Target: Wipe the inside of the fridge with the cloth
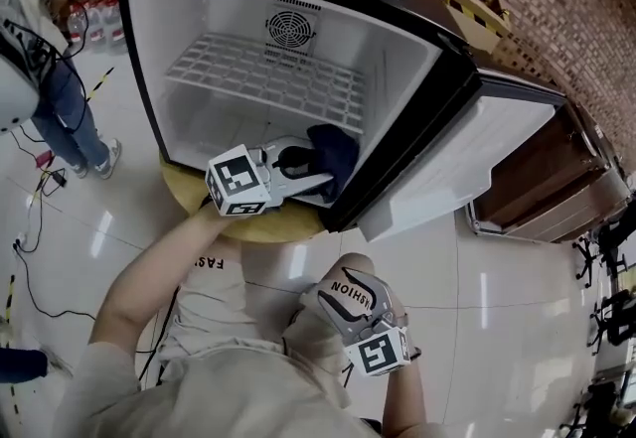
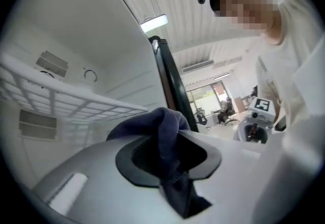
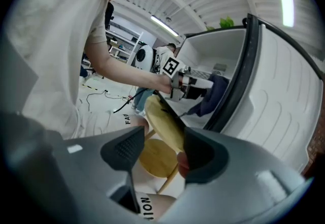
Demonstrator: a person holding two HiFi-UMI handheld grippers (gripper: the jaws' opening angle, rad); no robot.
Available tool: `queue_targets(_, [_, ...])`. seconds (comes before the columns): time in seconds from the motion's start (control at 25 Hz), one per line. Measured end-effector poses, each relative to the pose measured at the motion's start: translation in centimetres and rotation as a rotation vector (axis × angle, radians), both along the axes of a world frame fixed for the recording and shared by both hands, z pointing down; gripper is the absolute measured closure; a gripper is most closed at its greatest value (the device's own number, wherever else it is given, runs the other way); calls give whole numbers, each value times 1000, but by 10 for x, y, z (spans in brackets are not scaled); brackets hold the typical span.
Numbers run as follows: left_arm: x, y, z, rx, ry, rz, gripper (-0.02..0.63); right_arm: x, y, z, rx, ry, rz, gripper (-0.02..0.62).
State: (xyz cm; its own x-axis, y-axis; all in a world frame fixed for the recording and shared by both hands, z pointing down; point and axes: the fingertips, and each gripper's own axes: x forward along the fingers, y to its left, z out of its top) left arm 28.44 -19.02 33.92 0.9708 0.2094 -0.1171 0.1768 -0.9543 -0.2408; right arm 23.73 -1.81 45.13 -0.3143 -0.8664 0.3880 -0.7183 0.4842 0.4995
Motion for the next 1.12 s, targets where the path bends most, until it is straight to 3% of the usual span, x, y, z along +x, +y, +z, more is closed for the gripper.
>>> queue_targets(0.16, [24, -83, 17, -45, -134, -333, 508, -9, -4, -2, 5, 2, -16, 347])
queue_targets(0.24, [43, -115, 25, -99, -179, -430, 508, -10, -2, -3, 9, 4, -10, 347])
queue_targets(0.32, [60, -135, 27, -143, -172, -470, 508, -10, 1, -6, 13, 6, 0, 347])
queue_targets(0.48, [90, -140, 25, -162, -178, -455, 508, -3, 6, -8, 16, 9, 24, 347])
queue_targets(0.6, [86, -120, 27, -134, -207, -385, 526, 4, 10, -1, 2, 3, 38, 348])
queue_targets(0.72, [60, -70, 31, -91, -236, -247, 525, 5, 10, 4, -10, -46, 23, 353])
queue_targets(0.8, [38, -25, 35, -69, -251, -107, 519, 5, 5, 4, -12, -61, -1, 353])
queue_targets(0.88, [11, 17, 39, -91, -258, 56, 514, 0, -1, 6, -17, -49, -20, 353])
queue_targets(0.92, [0, 28, 41, -108, -255, 97, 514, -4, -4, 8, -20, -43, -30, 353])
queue_targets(1.0, [-7, 17, 41, -127, -246, 30, 509, -11, -9, 9, -22, -40, -51, 353])
queue_targets(1.12, [13, -45, 42, -101, -268, -220, 508, -16, -10, 8, -16, -43, -64, 353])
